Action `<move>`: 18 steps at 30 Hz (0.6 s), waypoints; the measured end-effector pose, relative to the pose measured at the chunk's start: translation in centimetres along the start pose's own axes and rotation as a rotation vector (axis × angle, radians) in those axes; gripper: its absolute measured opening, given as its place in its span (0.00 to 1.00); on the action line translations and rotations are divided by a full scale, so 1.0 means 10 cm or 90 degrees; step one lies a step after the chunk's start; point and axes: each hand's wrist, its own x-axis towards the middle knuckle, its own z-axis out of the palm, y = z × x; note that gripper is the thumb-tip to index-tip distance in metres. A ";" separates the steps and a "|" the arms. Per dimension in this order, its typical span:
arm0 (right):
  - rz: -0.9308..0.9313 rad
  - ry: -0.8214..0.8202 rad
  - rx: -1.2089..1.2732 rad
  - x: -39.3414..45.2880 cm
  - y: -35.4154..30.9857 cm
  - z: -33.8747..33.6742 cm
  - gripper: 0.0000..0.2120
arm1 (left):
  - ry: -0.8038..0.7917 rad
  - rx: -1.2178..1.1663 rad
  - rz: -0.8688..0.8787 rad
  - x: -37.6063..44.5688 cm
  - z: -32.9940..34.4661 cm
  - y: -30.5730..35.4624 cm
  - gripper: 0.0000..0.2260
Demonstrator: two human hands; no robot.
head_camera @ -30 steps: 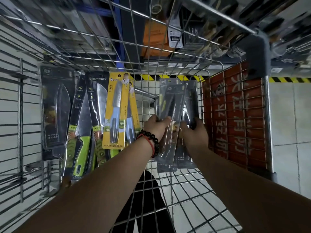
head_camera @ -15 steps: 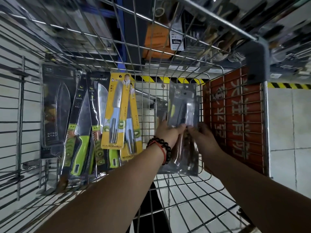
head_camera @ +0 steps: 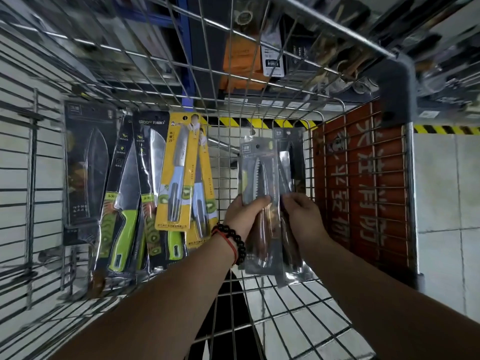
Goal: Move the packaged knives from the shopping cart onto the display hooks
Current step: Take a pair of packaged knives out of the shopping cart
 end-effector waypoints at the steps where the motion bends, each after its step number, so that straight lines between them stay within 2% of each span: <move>1: 0.016 -0.010 0.028 -0.03 -0.02 0.01 0.08 | -0.007 -0.009 0.002 0.00 0.01 0.01 0.11; 6: 0.016 -0.157 0.033 -0.18 -0.13 -0.01 0.17 | -0.043 -0.068 -0.023 0.00 -0.14 0.10 0.14; 8: -0.009 -0.104 0.022 -0.16 -0.19 -0.05 0.14 | -0.053 -0.067 -0.017 -0.01 -0.20 0.13 0.10; 10: -0.045 0.029 -0.022 -0.03 -0.19 -0.07 0.10 | -0.074 -0.069 -0.006 -0.08 -0.23 0.20 0.09; 12: -0.077 0.080 -0.186 0.07 -0.14 -0.02 0.17 | -0.085 -0.076 0.010 -0.11 -0.26 0.30 0.09; 14: -0.065 0.063 -0.322 0.13 -0.05 0.06 0.31 | -0.088 -0.089 0.018 -0.12 -0.30 0.42 0.09; 15: -0.056 0.060 -0.365 0.14 -0.02 0.11 0.35 | -0.083 -0.093 0.028 -0.11 -0.33 0.46 0.09; 18: -0.058 0.106 -0.431 0.13 -0.01 0.18 0.33 | -0.049 -0.076 0.060 -0.10 -0.42 0.57 0.09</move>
